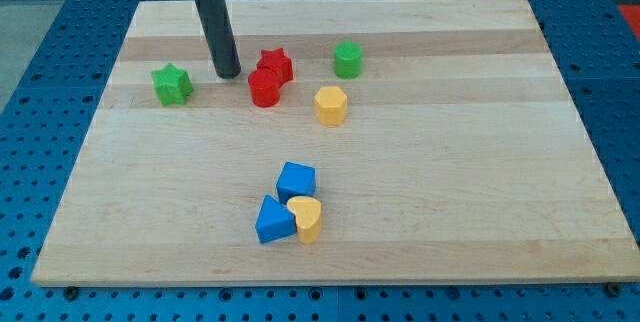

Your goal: Move your arm to the red circle

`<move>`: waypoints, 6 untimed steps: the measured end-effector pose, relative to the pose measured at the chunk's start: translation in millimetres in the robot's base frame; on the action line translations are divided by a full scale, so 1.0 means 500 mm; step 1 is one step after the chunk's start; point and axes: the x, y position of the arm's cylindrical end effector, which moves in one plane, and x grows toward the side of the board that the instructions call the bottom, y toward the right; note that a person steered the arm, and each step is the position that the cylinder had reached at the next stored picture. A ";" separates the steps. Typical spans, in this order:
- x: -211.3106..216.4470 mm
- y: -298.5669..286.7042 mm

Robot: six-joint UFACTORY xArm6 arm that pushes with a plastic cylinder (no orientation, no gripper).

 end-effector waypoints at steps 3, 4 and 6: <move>0.076 0.001; 0.076 0.021; 0.048 0.030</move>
